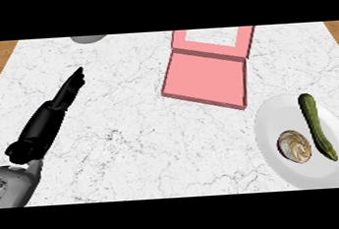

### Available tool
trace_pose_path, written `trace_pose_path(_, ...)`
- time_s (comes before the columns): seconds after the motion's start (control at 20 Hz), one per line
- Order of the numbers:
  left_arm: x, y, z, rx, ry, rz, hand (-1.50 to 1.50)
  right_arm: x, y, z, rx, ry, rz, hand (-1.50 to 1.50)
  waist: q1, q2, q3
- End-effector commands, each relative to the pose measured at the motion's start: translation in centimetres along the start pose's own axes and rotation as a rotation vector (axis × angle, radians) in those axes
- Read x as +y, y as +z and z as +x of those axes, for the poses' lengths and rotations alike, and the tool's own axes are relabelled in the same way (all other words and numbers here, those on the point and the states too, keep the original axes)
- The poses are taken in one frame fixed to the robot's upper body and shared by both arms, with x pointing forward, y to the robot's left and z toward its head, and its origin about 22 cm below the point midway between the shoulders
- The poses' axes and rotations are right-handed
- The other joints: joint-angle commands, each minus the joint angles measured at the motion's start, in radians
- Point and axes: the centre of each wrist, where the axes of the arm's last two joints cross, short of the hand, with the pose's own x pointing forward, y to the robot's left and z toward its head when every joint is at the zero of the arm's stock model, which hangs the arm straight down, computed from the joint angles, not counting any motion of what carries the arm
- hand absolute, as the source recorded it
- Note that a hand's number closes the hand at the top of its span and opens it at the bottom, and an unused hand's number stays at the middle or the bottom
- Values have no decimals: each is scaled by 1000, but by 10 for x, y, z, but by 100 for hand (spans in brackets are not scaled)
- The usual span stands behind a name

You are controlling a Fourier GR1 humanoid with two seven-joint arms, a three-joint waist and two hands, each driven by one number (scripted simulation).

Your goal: Pick the cupcake from the plate and place it in the cardboard box

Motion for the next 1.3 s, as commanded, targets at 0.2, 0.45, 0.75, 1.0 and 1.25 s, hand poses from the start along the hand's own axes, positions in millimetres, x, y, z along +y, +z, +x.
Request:
trace_pose_path(0.2, 11, -6, -3, 18, 10, 10, 0, 0, -25, 35, -40, 272, 444, -150, -10, -11, -5)
trace_pose_path(0.45, 1, -14, 12, 16, -3, 15, 0, 42, -37, 55, -33, 398, 549, -150, -17, -15, -4)
trace_pose_path(0.75, -9, 5, -13, 27, 5, 18, 0, 74, -26, 74, 38, 478, 603, -150, -25, -13, -4)
trace_pose_path(1.0, 2, 6, -19, 28, -10, 10, 0, 79, -19, 80, 137, 467, 635, -150, -20, -11, -4)
trace_pose_path(1.25, 12, 7, -13, 27, -1, 11, 0, 100, -19, 91, 159, 454, 667, -150, -17, -12, -4)
